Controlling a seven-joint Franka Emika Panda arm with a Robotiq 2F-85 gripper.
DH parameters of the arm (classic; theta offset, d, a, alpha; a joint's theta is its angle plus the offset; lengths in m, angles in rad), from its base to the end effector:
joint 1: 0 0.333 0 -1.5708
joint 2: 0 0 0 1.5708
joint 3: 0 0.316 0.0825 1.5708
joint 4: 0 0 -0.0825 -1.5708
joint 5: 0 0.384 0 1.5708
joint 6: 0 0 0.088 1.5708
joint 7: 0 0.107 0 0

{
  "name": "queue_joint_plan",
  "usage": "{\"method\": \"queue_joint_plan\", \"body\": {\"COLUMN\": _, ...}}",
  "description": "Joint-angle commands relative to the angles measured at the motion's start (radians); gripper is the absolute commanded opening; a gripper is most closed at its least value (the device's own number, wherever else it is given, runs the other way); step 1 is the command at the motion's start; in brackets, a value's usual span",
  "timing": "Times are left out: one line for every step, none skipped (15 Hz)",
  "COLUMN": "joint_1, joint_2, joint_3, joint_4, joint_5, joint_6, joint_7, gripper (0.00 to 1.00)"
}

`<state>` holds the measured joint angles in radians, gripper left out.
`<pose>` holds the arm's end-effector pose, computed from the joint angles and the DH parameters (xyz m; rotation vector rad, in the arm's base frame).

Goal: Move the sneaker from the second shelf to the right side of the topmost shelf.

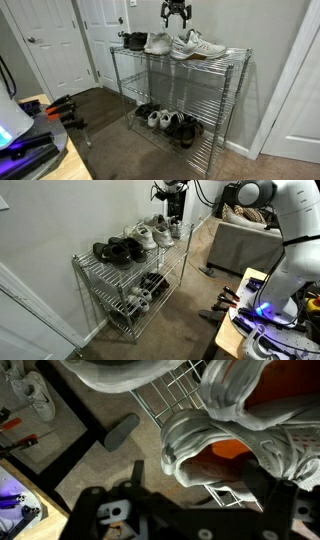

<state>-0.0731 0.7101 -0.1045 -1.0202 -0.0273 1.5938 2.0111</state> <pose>0.7252 -0.1081 0.4233 1.3959 -2.6299 -0.0057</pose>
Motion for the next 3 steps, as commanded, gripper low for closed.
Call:
{"method": "queue_joint_plan", "body": {"joint_1": 0.0, "joint_2": 0.0, "joint_3": 0.0, "joint_4": 0.0, "joint_5": 0.0, "joint_6": 0.0, "joint_7": 0.0, "gripper": 1.0}}
{"method": "queue_joint_plan", "body": {"joint_1": 0.0, "joint_2": 0.0, "joint_3": 0.0, "joint_4": 0.0, "joint_5": 0.0, "joint_6": 0.0, "joint_7": 0.0, "gripper": 1.0}}
{"method": "queue_joint_plan", "body": {"joint_1": 0.0, "joint_2": 0.0, "joint_3": 0.0, "joint_4": 0.0, "joint_5": 0.0, "joint_6": 0.0, "joint_7": 0.0, "gripper": 1.0}}
